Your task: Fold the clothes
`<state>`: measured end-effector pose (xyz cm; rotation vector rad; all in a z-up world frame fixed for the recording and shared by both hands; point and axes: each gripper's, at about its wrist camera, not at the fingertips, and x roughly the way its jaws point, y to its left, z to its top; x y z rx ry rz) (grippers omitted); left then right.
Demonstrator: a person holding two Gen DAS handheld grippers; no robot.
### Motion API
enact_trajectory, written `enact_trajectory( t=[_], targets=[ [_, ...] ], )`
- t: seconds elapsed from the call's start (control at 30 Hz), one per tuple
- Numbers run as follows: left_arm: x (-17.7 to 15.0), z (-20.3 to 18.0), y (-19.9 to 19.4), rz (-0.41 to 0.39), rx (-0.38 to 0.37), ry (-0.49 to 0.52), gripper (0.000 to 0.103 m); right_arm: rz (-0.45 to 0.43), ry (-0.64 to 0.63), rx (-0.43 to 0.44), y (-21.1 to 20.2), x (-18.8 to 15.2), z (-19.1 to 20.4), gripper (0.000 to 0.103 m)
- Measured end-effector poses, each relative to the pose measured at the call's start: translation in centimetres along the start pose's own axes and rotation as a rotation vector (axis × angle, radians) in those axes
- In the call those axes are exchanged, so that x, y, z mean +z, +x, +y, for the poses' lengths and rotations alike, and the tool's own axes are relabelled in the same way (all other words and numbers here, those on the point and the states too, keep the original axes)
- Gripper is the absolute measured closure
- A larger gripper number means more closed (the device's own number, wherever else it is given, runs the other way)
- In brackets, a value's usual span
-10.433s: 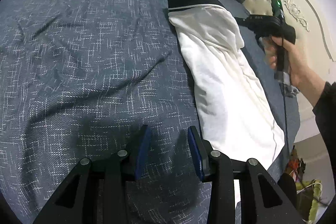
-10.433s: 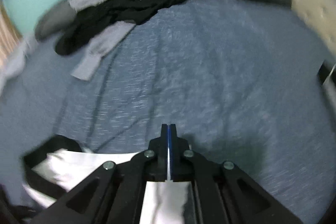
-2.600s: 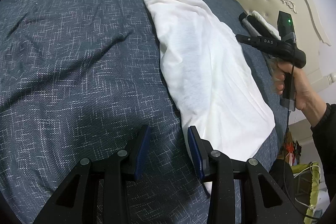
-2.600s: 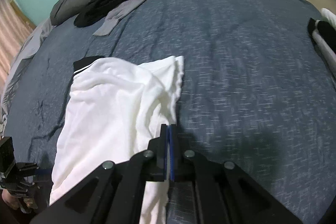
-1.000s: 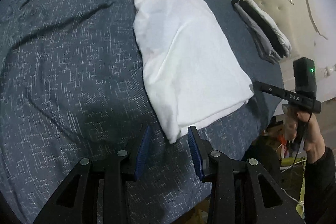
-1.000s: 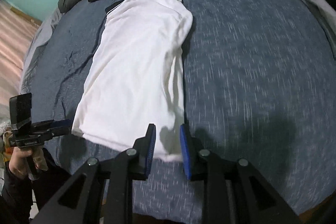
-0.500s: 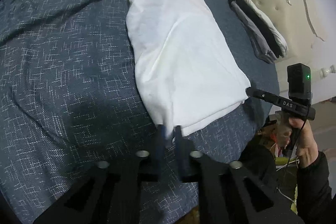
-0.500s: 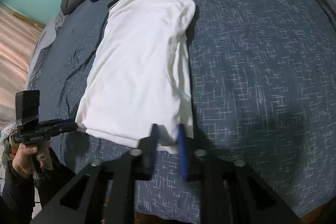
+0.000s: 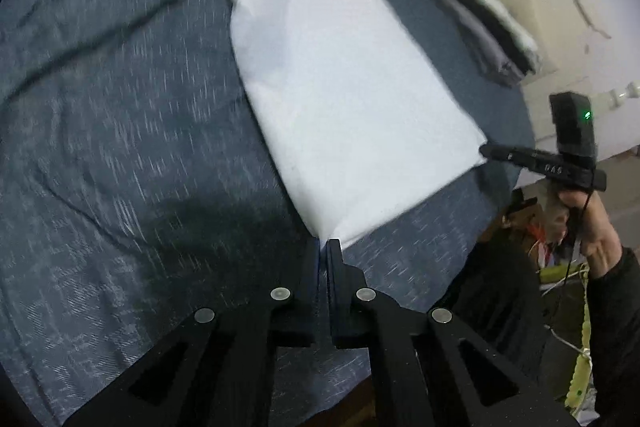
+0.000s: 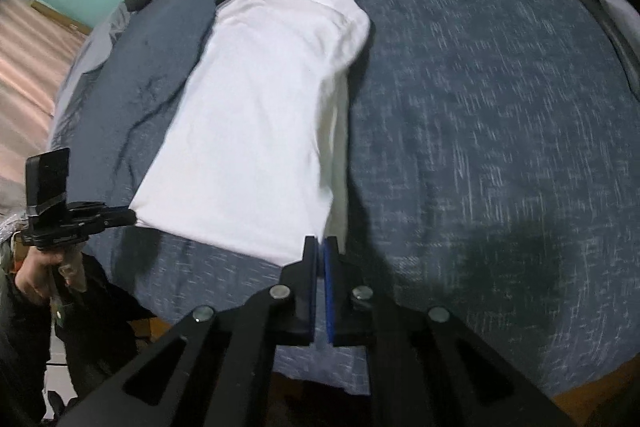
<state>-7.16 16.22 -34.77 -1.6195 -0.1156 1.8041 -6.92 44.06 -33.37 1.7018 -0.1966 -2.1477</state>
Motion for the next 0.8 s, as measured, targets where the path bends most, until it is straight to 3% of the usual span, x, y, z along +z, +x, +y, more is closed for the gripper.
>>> enact_trajectory(
  t=[0.13, 0.4, 0.57, 0.63, 0.67, 0.8],
  targets=[
    [-0.3, 0.3, 0.8, 0.013, 0.014, -0.017, 0.1, -0.001, 0.013, -0.015, 1.0, -0.4, -0.3, 0.101],
    [1.1, 1.1, -2.0, -0.093, -0.009, -0.055, 0.099, 0.003, 0.024, 0.006, 1.0, -0.3, -0.7, 0.1],
    [2.7, 0.5, -2.8, -0.156, 0.022, -0.024, 0.098, -0.033, 0.043, -0.002, -0.9, 1.2, -0.9, 0.097],
    [3.4, 0.3, -3.1, -0.181, 0.034, -0.01, 0.098, -0.072, 0.06, -0.006, -2.0, 2.4, -1.4, 0.088],
    [3.7, 0.0, -2.8, -0.188, 0.038, -0.008, 0.098, -0.096, 0.071, -0.005, -2.4, 3.3, -1.7, 0.077],
    [5.0, -0.5, -1.6, -0.208, 0.048, -0.002, 0.098, -0.188, 0.085, 0.029, -2.8, 7.2, -1.8, 0.074]
  ],
)
